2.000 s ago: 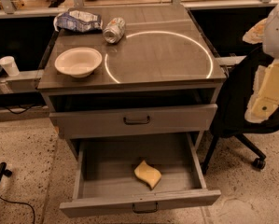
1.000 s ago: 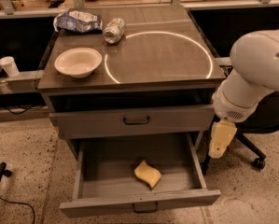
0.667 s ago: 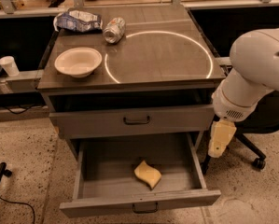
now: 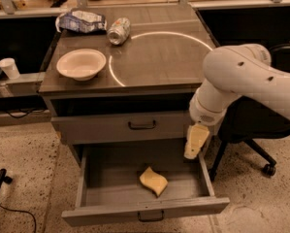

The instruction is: Pick sponge from middle drawer and place on counter

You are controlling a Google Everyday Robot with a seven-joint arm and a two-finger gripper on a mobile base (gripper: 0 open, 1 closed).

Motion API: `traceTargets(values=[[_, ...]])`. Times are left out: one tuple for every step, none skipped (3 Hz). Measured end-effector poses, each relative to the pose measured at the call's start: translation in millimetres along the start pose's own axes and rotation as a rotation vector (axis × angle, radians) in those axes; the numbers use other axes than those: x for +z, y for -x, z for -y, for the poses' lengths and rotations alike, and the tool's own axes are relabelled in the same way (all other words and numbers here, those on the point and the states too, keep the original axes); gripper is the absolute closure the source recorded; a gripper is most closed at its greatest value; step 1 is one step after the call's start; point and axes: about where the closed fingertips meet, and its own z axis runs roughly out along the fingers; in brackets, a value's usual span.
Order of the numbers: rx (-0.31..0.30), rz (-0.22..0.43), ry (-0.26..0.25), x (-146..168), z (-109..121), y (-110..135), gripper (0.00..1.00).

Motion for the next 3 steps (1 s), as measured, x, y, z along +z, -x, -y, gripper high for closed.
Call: traceTargets(values=[[0.027,0.079,-0.052,32.8,8.7,20.0,0.0],[0.024,0.156,-0.101,62.5,2.9,27.7,0.0],[-0.013,0.2,-0.129,83.0,-11.3,23.2,0.0]])
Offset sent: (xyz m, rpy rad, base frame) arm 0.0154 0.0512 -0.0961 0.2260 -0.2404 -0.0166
